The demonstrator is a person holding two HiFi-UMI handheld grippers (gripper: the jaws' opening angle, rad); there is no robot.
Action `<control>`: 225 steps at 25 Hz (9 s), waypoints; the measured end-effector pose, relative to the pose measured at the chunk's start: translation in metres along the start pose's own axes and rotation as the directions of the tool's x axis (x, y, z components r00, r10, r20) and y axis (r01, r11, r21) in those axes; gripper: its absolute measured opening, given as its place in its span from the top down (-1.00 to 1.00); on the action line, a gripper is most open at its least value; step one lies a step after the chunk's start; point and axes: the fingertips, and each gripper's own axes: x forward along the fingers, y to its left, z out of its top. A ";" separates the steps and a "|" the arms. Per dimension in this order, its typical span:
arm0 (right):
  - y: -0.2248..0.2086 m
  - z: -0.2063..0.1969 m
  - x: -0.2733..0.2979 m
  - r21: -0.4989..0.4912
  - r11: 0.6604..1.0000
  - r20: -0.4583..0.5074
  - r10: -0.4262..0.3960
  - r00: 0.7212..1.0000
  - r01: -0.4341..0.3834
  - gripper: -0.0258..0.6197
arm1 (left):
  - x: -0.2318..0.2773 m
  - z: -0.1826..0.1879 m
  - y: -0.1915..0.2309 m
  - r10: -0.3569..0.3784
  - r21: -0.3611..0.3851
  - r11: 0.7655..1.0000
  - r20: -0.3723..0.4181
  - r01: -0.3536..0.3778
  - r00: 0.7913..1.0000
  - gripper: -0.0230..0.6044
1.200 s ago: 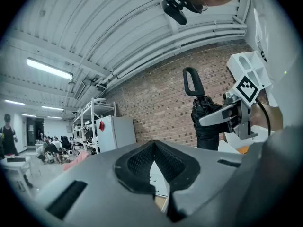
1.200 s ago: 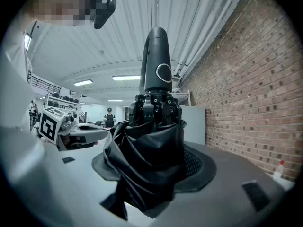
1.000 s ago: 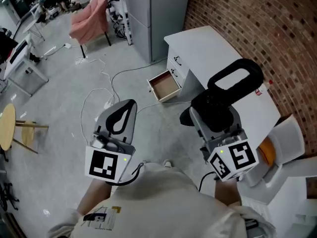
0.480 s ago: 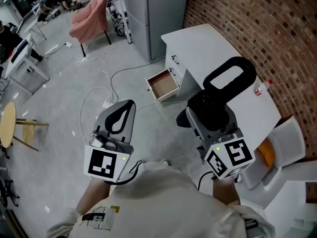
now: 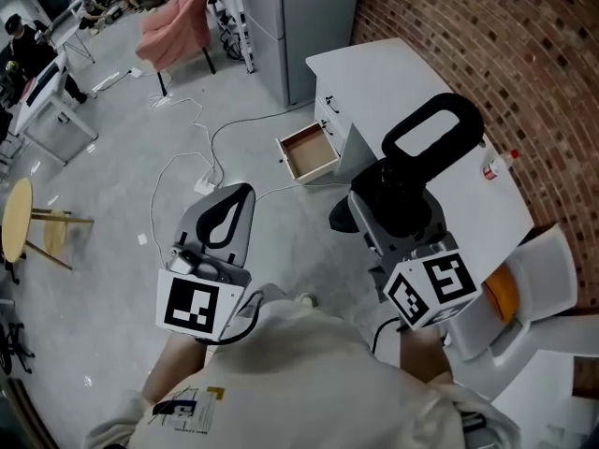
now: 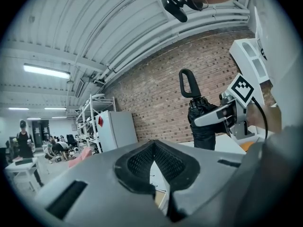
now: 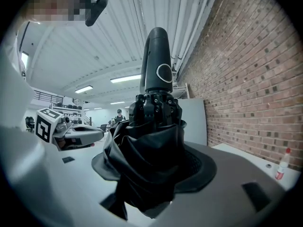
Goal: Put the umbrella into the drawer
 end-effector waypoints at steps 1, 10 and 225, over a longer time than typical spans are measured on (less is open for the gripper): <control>-0.001 -0.001 0.000 0.003 1.000 0.001 0.002 1.000 -0.002 0.08 | 0.000 -0.002 -0.002 0.001 -0.001 1.000 -0.004 -0.001 1.000 0.90; -0.012 -0.012 0.018 0.013 1.000 -0.006 0.020 1.000 -0.020 0.08 | 0.009 -0.013 0.003 0.028 -0.004 1.000 -0.004 -0.028 1.000 0.90; -0.233 -0.032 0.593 -0.146 0.971 -0.036 -0.194 0.980 0.187 0.85 | 0.508 -0.216 0.368 -0.061 -0.197 0.980 -0.128 0.035 0.990 0.90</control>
